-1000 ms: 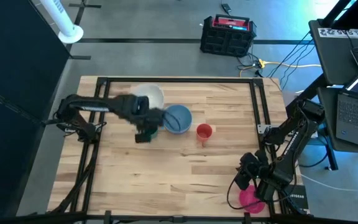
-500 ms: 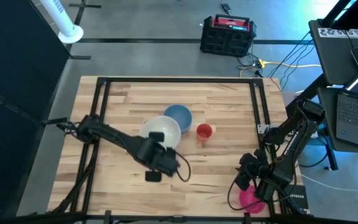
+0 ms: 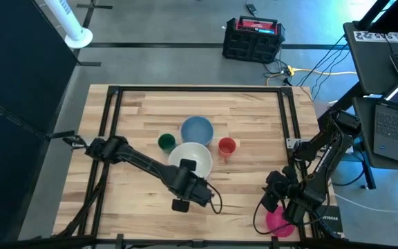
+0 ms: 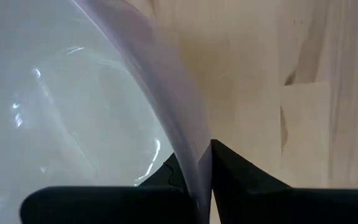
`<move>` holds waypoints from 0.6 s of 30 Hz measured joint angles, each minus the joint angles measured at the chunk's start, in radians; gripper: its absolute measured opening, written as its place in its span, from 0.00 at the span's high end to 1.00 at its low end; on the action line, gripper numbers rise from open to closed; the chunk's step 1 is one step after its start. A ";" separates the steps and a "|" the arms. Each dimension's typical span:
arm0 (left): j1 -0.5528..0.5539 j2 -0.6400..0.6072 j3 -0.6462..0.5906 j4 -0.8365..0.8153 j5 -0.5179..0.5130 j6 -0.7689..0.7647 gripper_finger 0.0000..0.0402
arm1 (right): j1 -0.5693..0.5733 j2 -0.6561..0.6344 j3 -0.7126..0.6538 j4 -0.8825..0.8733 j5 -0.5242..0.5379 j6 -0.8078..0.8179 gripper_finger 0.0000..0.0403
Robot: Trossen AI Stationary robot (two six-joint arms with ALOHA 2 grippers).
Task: Nest bowls inside each other
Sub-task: Move the white bowl to the center of the table
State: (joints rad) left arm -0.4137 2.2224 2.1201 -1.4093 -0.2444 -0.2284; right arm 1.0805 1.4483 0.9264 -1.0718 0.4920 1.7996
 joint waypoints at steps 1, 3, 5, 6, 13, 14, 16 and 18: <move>0.001 0.005 0.000 0.005 -0.001 0.007 0.94 | 0.000 0.000 0.000 0.000 -0.001 0.000 0.66; 0.002 0.016 -0.001 0.014 -0.002 0.022 0.94 | 0.000 0.000 0.000 0.000 -0.004 -0.001 0.66; 0.003 0.027 -0.002 0.024 -0.004 0.037 0.94 | 0.000 0.000 0.000 0.000 -0.007 -0.002 0.66; 0.004 0.033 -0.003 0.028 -0.004 0.045 0.94 | 0.000 0.000 0.000 0.000 -0.008 -0.002 0.66; 0.009 0.061 -0.020 0.072 -0.016 0.089 0.94 | 0.000 0.000 0.000 0.000 -0.015 -0.008 0.66; 0.011 0.062 -0.025 0.075 -0.018 0.092 0.94 | 0.000 0.000 0.000 0.000 -0.015 -0.015 0.66; 0.014 0.063 -0.039 0.084 -0.018 0.101 0.94 | 0.000 0.000 0.000 0.000 -0.015 -0.026 0.66; 0.015 0.063 -0.050 0.092 -0.021 0.106 0.94 | 0.000 0.000 0.000 0.000 -0.015 -0.028 0.66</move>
State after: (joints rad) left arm -0.3985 2.2852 2.0698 -1.3171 -0.2653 -0.1219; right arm 1.0805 1.4483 0.9264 -1.0721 0.4770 1.7721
